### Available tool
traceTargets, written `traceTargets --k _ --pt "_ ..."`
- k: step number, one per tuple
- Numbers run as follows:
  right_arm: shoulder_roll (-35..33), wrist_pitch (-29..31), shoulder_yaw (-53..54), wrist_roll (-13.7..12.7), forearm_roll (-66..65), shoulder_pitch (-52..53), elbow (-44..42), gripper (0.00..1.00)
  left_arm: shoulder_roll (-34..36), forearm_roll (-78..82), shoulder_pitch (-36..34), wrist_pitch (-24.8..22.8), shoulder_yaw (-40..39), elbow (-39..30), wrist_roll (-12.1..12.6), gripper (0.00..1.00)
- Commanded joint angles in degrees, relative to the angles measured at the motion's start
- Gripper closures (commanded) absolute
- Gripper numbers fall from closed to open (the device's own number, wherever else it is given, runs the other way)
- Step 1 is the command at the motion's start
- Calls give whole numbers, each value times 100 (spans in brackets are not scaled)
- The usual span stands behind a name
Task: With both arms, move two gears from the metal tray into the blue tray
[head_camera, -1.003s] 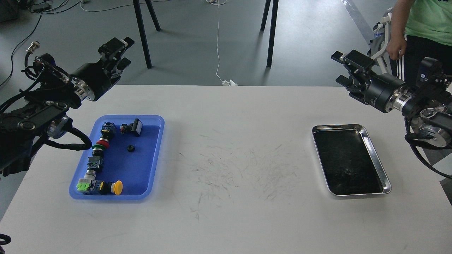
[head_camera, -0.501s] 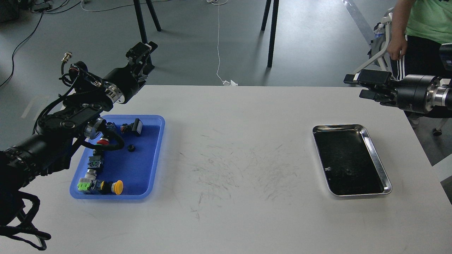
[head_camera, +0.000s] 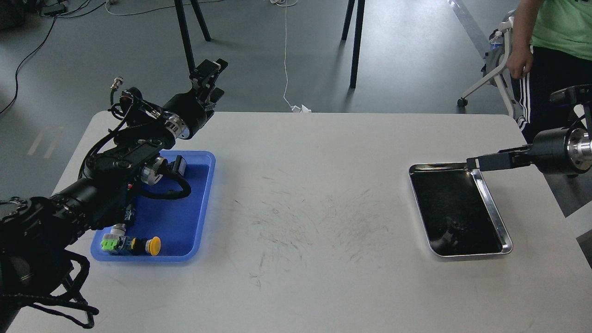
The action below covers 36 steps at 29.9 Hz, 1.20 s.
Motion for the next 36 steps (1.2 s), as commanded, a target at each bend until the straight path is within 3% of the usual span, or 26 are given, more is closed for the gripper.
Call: traceTargets --k 1,5,25,36 --pt "52 5 -5 -1 -892 -23 44 2 13 -4 11 -4 -1 1 0 14" --pt "175 -12 -145 -1 -1474 -93 18 4 22 -4 2 -13 -1 1 0 13" --pt "1045 -100 -936 -1 -1571 -181 80 5 118 -65 90 -4 -1 1 0 13" --pt "1326 -153 -1077 -1 -1598 -269 -104 13 145 -162 143 5 -10 10 0 12"
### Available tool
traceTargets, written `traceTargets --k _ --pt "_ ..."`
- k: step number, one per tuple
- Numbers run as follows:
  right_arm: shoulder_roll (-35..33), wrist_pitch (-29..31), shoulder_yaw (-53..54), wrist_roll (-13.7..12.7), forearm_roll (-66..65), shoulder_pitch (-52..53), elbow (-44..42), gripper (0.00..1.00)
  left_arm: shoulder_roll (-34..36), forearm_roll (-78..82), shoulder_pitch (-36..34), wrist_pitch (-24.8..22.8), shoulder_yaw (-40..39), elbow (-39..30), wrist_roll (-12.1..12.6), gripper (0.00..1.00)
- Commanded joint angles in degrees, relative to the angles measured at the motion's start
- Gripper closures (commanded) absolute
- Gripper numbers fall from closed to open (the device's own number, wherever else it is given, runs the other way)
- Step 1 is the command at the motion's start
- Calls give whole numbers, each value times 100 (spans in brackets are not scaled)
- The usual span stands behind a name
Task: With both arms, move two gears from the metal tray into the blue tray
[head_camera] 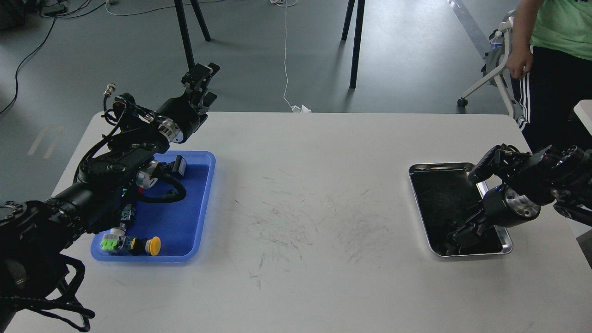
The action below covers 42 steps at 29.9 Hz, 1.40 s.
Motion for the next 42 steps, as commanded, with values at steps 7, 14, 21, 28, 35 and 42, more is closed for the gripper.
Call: traceTargets --k 7,14,21,28,35,42 --pt "160 -68 -28 2 -6 -17 -209 18 63 -58 45 0 0 4 0 12" --pt "186 -51 -72 2 -24 -9 -173 23 81 -57 45 -44 9 4 0 11" --pt "239 -51 -151 2 -33 9 -182 32 133 -224 80 -44 9 4 0 7" --pt "318 -51 -151 2 -59 18 -358 38 160 -242 116 -44 0 -5 0 7" --pt "432 -33 -160 2 -112 27 -384 46 169 -277 116 -35 9 4 0 7" --pt "476 2 -327 2 -138 79 -367 50 239 -277 124 -35 9 4 0 7"
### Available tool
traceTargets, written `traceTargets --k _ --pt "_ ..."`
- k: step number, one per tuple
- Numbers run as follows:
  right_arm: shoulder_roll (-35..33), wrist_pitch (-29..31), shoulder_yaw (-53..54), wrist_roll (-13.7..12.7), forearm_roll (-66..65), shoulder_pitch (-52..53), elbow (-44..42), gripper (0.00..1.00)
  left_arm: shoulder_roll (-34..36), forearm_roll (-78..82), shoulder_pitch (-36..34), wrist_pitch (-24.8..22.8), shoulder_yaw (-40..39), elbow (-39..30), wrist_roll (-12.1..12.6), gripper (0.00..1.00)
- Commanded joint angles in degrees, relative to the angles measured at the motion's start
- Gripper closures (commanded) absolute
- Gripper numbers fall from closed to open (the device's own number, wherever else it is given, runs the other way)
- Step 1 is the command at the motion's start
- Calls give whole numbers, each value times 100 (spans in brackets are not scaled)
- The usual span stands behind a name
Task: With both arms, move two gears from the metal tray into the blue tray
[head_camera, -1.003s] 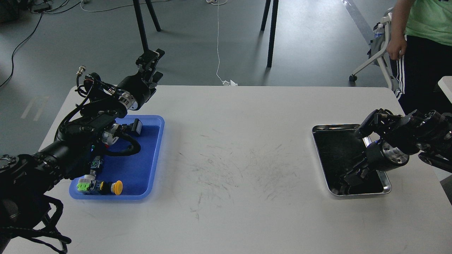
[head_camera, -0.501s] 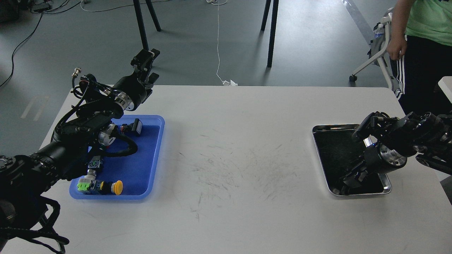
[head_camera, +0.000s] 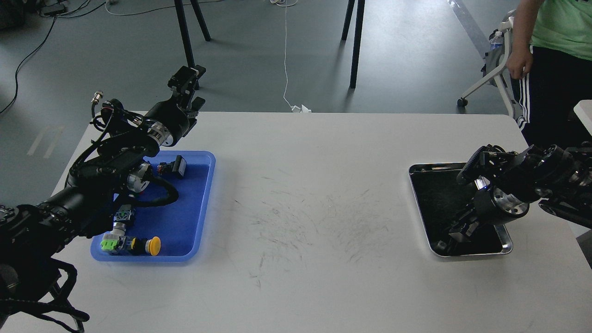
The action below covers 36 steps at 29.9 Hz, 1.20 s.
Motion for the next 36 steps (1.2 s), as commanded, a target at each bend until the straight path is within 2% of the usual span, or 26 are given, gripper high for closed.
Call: traceTargets --k 1,15,18,27,36 --pt "11 23 -86 0 -28 24 19 50 38 8 2 0 2 0 0 7" --pt "29 49 -315 0 -19 262 27 47 38 8 81 8 11 0 0 7" --pt "29 49 -323 0 -19 271 54 49 38 8 81 17 11 0 0 7" --pt "38 49 -323 0 -36 279 45 60 90 8 99 0 11 0 0 7" --pt "73 41 -323 0 -28 279 36 61 117 8 125 -9 11 0 0 7"
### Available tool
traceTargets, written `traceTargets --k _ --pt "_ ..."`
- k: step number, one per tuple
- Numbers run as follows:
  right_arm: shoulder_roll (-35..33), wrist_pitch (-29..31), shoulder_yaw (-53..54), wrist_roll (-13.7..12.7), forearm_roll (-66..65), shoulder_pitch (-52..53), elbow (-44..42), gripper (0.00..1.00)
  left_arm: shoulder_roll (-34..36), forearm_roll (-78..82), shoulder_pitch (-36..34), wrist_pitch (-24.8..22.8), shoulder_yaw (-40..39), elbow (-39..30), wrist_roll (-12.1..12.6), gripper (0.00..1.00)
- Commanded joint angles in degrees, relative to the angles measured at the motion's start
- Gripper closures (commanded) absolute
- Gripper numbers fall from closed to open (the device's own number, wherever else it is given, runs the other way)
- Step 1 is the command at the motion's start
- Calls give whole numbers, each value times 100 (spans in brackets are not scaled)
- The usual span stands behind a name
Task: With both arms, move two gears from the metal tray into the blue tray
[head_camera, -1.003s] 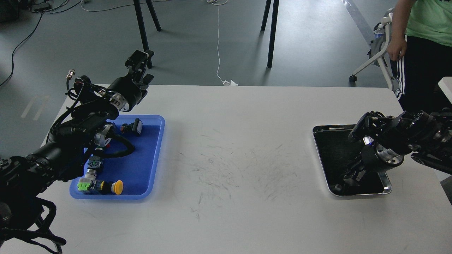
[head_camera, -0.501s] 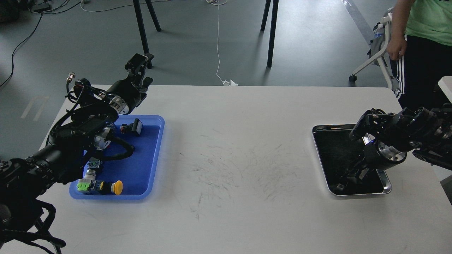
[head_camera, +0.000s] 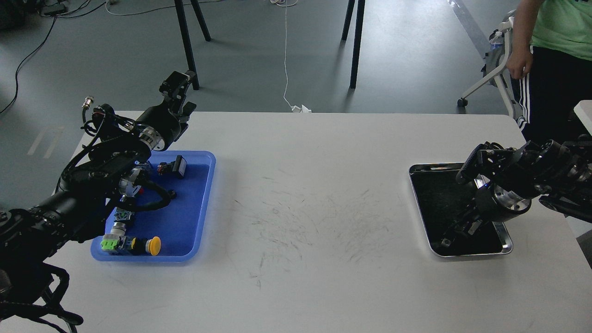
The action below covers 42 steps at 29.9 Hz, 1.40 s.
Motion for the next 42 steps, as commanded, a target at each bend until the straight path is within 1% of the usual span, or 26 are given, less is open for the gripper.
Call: traceTargets --k 1,12,22,24,29,30,31,42 --pt "25 -9 8 0 2 0 9 62 2 0 1 -4 0 0 0 7" --pt "86 -9 8 0 2 8 26 71 37 0 10 -4 0 0 0 7" --pt "130 8 -150 0 -7 88 35 71 72 0 36 -4 0 0 0 7" --pt "130 0 -186 0 -16 114 44 75 81 -9 36 -4 0 0 0 7" --pt "130 8 -203 0 -24 131 53 77 81 -9 45 5 0 0 0 7" --pt "130 8 -212 0 -33 140 61 82 81 -9 45 -4 0 0 0 7" --pt "130 8 -221 0 -51 132 53 83 81 -9 45 -4 0 0 0 7" --pt "130 -1 -221 0 -42 254 27 87 81 -9 54 5 0 0 0 7"
